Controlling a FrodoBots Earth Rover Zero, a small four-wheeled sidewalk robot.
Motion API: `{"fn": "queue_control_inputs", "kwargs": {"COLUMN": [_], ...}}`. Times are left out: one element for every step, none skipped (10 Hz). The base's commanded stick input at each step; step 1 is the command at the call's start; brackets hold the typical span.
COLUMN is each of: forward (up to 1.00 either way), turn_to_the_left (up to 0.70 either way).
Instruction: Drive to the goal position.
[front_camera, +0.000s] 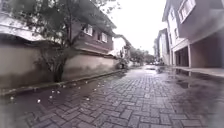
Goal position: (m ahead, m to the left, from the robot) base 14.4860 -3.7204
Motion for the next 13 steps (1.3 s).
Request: {"fn": "queue_control_inputs", "kwargs": {"forward": [0.70, 0.70, 0.70, 0.70, 0.70, 0.70, 0.70, 0.70, 0.70, 0.70, 0.70, 0.70, 0.70], "turn_to_the_left": [0.00, 0.00, 0.00, 0.00, 0.00, 0.00, 0.00, 0.00, 0.00, 0.00, -0.35, -0.35, -0.35]}}
